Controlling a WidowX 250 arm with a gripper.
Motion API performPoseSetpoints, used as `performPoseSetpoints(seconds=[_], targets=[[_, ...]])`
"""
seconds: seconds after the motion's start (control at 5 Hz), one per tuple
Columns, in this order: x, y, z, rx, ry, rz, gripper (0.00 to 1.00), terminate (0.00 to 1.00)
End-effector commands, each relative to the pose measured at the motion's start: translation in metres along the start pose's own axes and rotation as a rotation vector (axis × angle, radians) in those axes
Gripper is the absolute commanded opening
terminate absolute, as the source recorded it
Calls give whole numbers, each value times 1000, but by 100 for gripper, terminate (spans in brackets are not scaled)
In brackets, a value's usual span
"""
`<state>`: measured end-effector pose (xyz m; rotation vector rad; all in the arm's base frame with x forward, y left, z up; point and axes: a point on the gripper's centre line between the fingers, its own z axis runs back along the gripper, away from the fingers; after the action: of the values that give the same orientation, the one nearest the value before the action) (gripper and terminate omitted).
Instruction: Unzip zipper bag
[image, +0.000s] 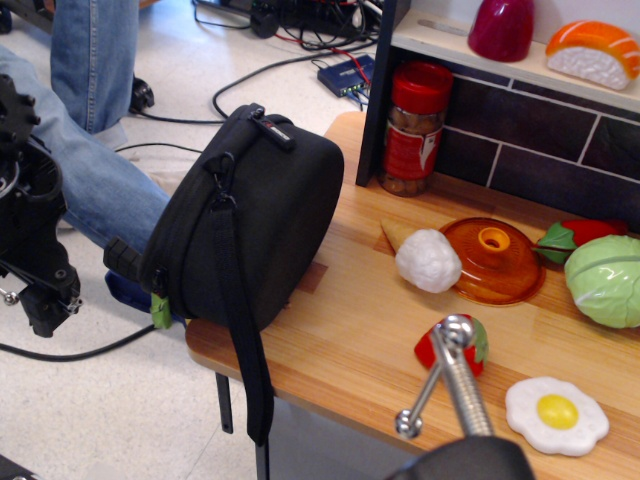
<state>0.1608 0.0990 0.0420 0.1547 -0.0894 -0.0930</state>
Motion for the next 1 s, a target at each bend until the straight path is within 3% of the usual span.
performPoseSetpoints(seconds=[0.0, 0.2, 0.4, 0.6, 0.8], targets=[[0, 0, 0, 0, 0, 0, 100, 0], [6, -13, 18, -52, -21, -16, 100, 0], [9, -28, 22, -76, -20, -52, 100, 0], [14, -48, 16, -90, -49, -74, 100, 0], [27, -61, 5, -105, -38, -64, 100, 0]])
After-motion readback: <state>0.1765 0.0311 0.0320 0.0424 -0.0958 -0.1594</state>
